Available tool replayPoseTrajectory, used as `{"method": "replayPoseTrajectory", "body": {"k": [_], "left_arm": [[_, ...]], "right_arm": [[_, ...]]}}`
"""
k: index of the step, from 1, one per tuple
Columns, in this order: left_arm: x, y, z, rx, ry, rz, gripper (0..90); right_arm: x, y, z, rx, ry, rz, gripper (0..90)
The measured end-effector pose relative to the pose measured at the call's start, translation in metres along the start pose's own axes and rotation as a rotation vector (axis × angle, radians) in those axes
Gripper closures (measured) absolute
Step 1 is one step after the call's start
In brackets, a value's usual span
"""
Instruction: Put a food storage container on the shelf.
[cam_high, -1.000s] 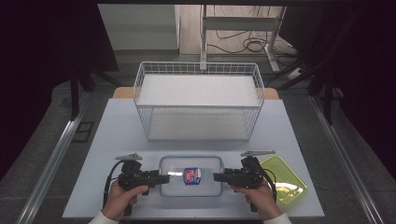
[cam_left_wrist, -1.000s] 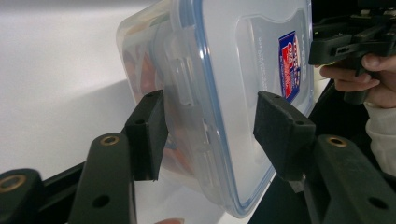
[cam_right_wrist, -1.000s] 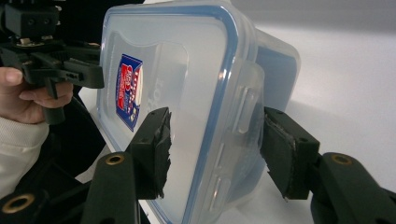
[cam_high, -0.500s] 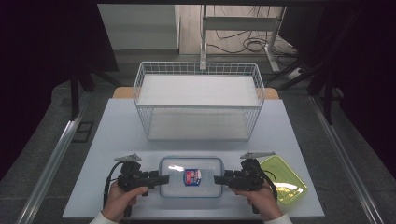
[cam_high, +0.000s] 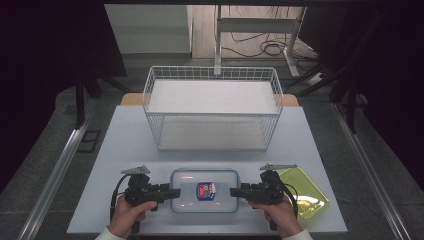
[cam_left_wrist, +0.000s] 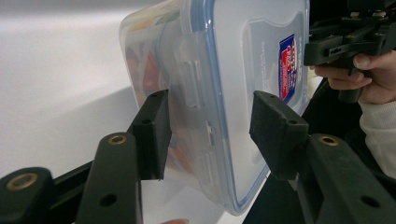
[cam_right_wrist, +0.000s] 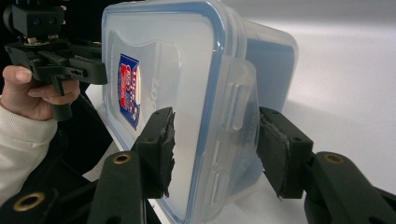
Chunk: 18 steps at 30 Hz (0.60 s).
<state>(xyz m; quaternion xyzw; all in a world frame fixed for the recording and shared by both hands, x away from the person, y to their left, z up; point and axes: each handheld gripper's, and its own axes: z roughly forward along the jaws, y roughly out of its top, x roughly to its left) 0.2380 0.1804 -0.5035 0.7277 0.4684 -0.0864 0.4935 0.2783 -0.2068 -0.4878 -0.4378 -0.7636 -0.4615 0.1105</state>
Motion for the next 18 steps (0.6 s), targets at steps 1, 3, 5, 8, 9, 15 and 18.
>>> {"method": "replayPoseTrajectory", "body": {"k": [1, 3, 5, 8, 9, 15, 18], "left_arm": [[0.0005, -0.0005, -0.0012, -0.002, -0.008, 0.0, 50.5], [0.0004, -0.0018, -0.002, -0.001, -0.01, 0.002, 51.5], [-0.0004, -0.0019, -0.0017, -0.001, -0.003, 0.001, 51.1], [-0.0013, -0.0022, -0.0015, -0.006, 0.001, 0.002, 50.9], [-0.0014, -0.0022, -0.0015, -0.007, 0.001, 0.002, 51.0], [-0.0024, -0.002, -0.0027, -0.012, 0.007, 0.012, 51.7], [-0.003, -0.0017, -0.0031, -0.014, 0.01, 0.016, 51.8]], "right_arm": [[0.0001, -0.0002, -0.0002, -0.001, 0.001, 0.001, 48.5], [-0.0004, -0.0005, -0.0008, -0.001, 0.009, 0.003, 48.9], [0.0001, -0.0007, -0.0007, -0.003, 0.008, 0.005, 48.9], [0.0009, -0.0011, -0.0009, -0.004, 0.006, 0.008, 49.1], [0.001, -0.0014, -0.001, -0.008, 0.006, 0.008, 49.1], [0.0022, -0.0017, -0.0015, -0.019, 0.003, -0.003, 49.7], [0.002, -0.0019, -0.0017, -0.02, 0.006, -0.006, 49.7]]}}
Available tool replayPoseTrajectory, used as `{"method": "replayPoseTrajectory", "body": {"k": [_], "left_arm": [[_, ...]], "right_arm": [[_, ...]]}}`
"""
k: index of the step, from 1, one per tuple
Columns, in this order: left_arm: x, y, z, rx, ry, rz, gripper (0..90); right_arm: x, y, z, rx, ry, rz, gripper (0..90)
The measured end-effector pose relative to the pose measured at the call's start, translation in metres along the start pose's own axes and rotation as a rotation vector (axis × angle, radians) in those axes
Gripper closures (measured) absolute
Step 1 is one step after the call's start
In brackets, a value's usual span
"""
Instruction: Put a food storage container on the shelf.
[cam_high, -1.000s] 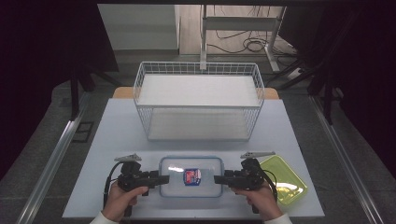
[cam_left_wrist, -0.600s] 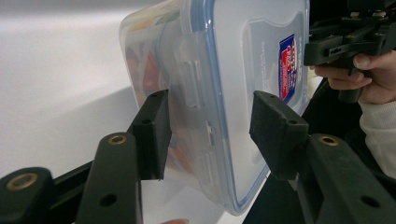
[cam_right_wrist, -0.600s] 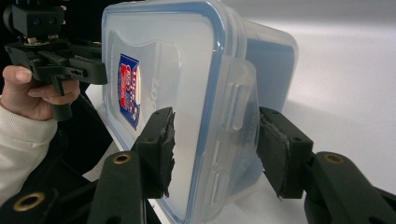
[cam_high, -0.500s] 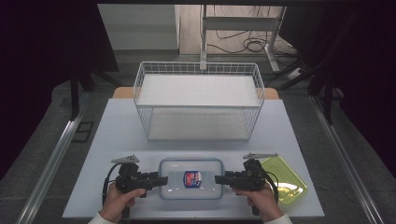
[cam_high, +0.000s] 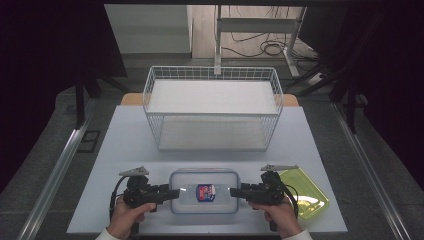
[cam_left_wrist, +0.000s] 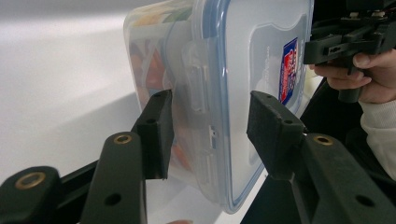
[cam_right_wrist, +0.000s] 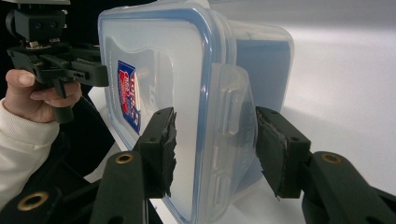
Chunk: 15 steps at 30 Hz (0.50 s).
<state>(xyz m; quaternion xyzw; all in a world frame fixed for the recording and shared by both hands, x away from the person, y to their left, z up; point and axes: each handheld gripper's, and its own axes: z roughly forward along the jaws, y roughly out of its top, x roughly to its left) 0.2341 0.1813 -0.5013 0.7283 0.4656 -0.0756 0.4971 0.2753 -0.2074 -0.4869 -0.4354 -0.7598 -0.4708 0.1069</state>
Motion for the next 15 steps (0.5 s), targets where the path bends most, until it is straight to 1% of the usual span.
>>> {"method": "replayPoseTrajectory", "body": {"k": [4, 6, 8, 9, 12, 13, 15], "left_arm": [[-0.002, 0.001, -0.001, -0.008, 0.002, 0.007, 51.9], [-0.004, 0.002, -0.003, -0.014, 0.004, 0.018, 51.9], [-0.006, 0.004, -0.004, -0.02, 0.006, 0.025, 51.9], [-0.006, 0.004, -0.005, -0.022, 0.005, 0.033, 52.0], [-0.009, 0.007, -0.007, -0.027, 0.004, 0.043, 52.0], [-0.01, 0.008, -0.007, -0.03, 0.003, 0.048, 52.1], [-0.011, 0.011, -0.008, -0.033, 0.004, 0.058, 52.2]], "right_arm": [[0.001, 0.001, -0.001, -0.007, 0.001, -0.005, 49.7], [0.002, 0.001, -0.002, -0.014, 0.002, -0.011, 49.7], [0.004, 0.002, -0.004, -0.022, 0.001, -0.021, 49.7], [0.006, 0.004, -0.006, -0.028, -0.002, -0.034, 49.7], [0.009, 0.005, -0.008, -0.036, -0.007, -0.044, 49.7], [0.011, 0.007, -0.01, -0.044, -0.011, -0.056, 49.7], [0.011, 0.008, -0.011, -0.048, -0.012, -0.063, 49.7]]}}
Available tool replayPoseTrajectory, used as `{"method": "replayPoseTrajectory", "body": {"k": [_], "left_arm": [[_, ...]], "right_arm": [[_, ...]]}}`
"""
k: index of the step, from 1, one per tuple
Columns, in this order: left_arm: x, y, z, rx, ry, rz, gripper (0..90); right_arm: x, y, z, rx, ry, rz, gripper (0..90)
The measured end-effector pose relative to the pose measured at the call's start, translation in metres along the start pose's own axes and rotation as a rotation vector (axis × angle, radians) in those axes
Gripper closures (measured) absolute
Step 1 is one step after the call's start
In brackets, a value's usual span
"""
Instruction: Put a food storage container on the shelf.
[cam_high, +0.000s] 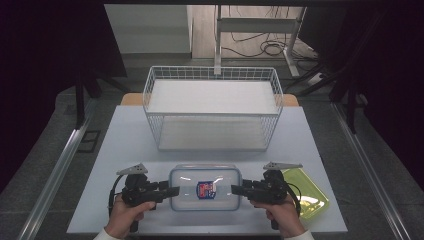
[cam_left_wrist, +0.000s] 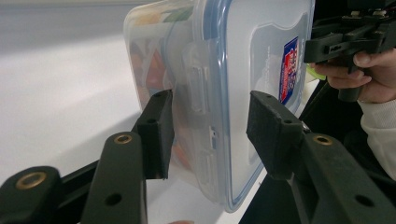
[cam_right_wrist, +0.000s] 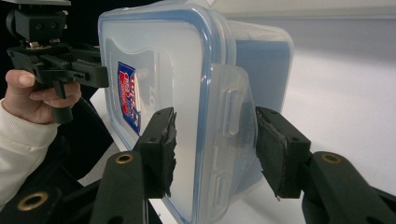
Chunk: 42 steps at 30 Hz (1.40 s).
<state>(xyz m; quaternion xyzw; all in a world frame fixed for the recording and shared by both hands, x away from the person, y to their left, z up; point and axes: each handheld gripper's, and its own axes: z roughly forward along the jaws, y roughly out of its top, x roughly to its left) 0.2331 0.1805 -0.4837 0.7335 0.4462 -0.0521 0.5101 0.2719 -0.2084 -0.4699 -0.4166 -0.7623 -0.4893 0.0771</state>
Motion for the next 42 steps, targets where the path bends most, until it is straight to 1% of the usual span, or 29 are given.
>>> {"method": "replayPoseTrajectory", "body": {"k": [7, 10, 13, 14, 16, 18, 19, 21, 28, 30, 32, 35, 39, 42], "left_arm": [[-0.003, 0.014, -0.006, -0.017, 0.003, 0.022, 52.3], [-0.007, 0.026, -0.012, -0.03, 0.006, 0.043, 52.3], [-0.01, 0.036, -0.016, -0.041, 0.01, 0.062, 52.3], [-0.012, 0.04, -0.018, -0.045, 0.01, 0.069, 52.3], [-0.015, 0.049, -0.021, -0.052, 0.009, 0.082, 52.4], [-0.017, 0.055, -0.022, -0.058, 0.009, 0.09, 52.4], [-0.018, 0.059, -0.023, -0.061, 0.007, 0.094, 52.4], [-0.02, 0.065, -0.024, -0.067, 0.006, 0.1, 52.4], [-0.026, 0.089, -0.031, -0.084, 0.006, 0.121, 52.4], [-0.028, 0.095, -0.033, -0.088, 0.006, 0.13, 52.4], [-0.029, 0.101, -0.036, -0.092, 0.004, 0.139, 52.4], [-0.031, 0.108, -0.039, -0.097, 0.002, 0.148, 52.4], [-0.033, 0.118, -0.041, -0.102, -0.007, 0.147, 52.5], [-0.037, 0.125, -0.043, -0.107, -0.009, 0.159, 52.5]], "right_arm": [[0.006, 0.012, -0.005, -0.025, -0.003, -0.026, 49.7], [0.009, 0.019, -0.008, -0.041, -0.004, -0.036, 49.7], [0.014, 0.033, -0.014, -0.07, -0.005, -0.058, 49.7], [0.014, 0.033, -0.014, -0.07, -0.005, -0.058, 49.7], [0.017, 0.04, -0.017, -0.08, -0.007, -0.069, 49.7], [0.021, 0.05, -0.023, -0.093, -0.011, -0.081, 49.7], [0.021, 0.05, -0.023, -0.093, -0.011, -0.081, 49.7], [0.024, 0.057, -0.027, -0.102, -0.017, -0.091, 49.7], [0.029, 0.076, -0.036, -0.126, -0.021, -0.105, 49.7], [0.033, 0.085, -0.04, -0.138, -0.024, -0.115, 49.6], [0.034, 0.087, -0.041, -0.141, -0.025, -0.117, 49.6], [0.038, 0.095, -0.045, -0.151, -0.031, -0.131, 49.6], [0.042, 0.104, -0.05, -0.158, -0.036, -0.13, 49.6], [0.044, 0.109, -0.055, -0.158, -0.038, -0.13, 49.6]]}}
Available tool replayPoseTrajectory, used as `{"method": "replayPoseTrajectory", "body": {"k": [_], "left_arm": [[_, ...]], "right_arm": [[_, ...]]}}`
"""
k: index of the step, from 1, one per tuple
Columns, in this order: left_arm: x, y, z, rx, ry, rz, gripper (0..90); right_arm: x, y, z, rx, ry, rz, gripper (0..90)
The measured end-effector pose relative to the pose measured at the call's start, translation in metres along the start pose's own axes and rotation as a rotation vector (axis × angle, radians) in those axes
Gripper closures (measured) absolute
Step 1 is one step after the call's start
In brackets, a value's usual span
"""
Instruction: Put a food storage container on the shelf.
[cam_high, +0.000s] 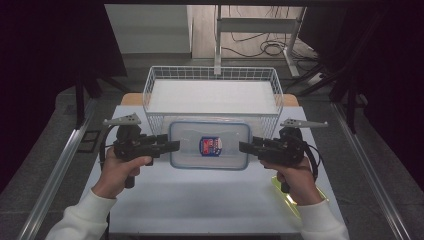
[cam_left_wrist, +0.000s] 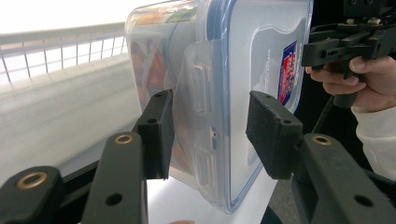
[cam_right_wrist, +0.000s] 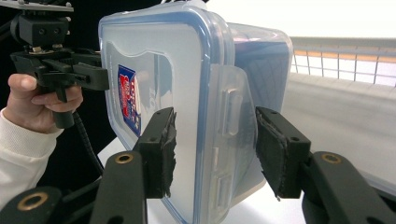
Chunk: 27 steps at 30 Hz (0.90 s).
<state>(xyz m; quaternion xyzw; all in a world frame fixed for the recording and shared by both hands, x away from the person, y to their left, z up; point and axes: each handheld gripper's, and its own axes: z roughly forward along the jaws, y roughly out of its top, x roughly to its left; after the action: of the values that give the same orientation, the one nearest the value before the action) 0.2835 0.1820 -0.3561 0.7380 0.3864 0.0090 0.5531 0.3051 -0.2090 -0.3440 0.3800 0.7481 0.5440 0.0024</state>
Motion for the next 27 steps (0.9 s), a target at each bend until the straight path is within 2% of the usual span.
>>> {"method": "replayPoseTrajectory", "body": {"k": [6, 15, 20, 27], "left_arm": [[-0.001, 0.015, 0.0, -0.015, -0.008, 0.012, 52.5], [0.002, 0.04, -0.001, -0.023, -0.003, 0.015, 52.5], [0.011, 0.054, 0.001, -0.027, -0.006, 0.006, 52.5], [0.029, 0.076, 0.008, -0.014, -0.001, -0.002, 52.5]], "right_arm": [[0.003, 0.02, -0.008, -0.009, -0.016, -0.027, 49.6], [0.001, 0.043, -0.009, -0.009, -0.017, -0.034, 49.6], [-0.004, 0.06, -0.005, 0.0, -0.02, -0.034, 49.6], [-0.021, 0.082, 0.007, 0.006, -0.012, -0.02, 49.5]]}}
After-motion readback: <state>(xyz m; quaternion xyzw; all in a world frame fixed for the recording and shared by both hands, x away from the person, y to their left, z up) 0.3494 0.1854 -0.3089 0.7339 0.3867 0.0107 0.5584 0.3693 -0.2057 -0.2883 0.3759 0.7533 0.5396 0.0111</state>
